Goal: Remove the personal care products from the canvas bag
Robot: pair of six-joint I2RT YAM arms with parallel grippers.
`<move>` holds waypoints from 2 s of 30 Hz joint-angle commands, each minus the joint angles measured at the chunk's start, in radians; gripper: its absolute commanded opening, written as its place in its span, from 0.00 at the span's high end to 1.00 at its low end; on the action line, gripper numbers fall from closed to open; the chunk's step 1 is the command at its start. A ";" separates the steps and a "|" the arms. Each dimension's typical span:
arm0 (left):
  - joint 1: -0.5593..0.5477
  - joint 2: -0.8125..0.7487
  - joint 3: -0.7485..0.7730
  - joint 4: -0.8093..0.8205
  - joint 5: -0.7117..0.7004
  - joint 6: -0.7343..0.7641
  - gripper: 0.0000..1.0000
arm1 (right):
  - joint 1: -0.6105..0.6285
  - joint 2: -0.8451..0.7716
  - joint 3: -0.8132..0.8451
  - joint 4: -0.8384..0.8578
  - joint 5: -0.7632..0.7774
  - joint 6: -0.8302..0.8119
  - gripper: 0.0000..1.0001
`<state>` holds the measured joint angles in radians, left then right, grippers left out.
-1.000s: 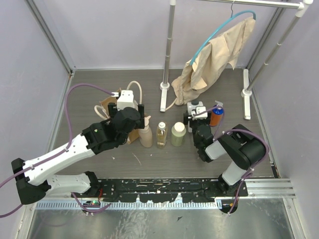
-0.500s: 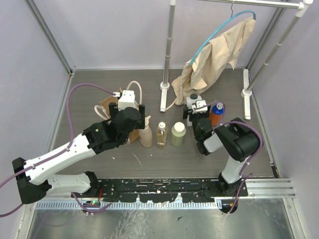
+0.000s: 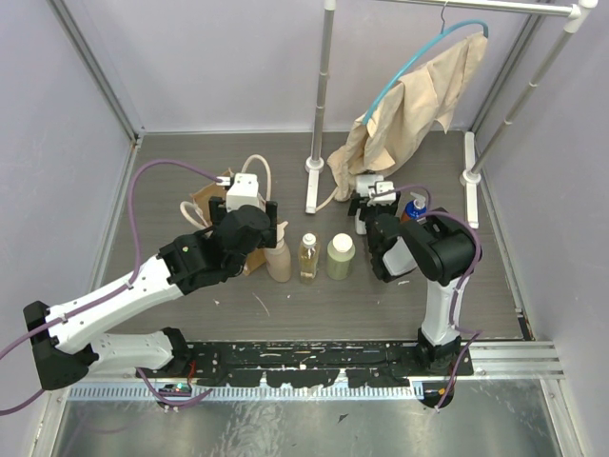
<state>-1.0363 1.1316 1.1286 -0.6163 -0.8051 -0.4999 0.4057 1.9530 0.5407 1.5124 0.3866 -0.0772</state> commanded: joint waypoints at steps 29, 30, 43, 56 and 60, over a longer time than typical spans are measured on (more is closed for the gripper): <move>-0.001 0.034 -0.005 0.053 0.031 -0.028 0.12 | 0.006 -0.590 -0.288 0.123 -0.265 0.015 0.99; -0.001 0.036 -0.004 0.056 0.036 -0.030 0.12 | 0.006 -0.590 -0.292 0.121 -0.267 0.017 0.99; -0.001 0.039 -0.008 0.056 0.047 -0.042 0.12 | 0.006 -0.409 -0.318 0.186 -0.265 0.055 0.99; -0.001 0.007 -0.006 0.046 0.029 -0.039 0.12 | 0.021 -0.627 -0.370 0.153 -0.223 0.011 0.10; -0.001 -0.022 -0.009 0.048 0.007 -0.034 0.12 | 0.047 -0.816 -0.300 -0.144 -0.186 -0.032 0.06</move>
<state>-1.0363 1.1580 1.1286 -0.5999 -0.7567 -0.5270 0.4324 1.2980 0.1623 1.4483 0.1604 -0.0608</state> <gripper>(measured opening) 0.882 0.911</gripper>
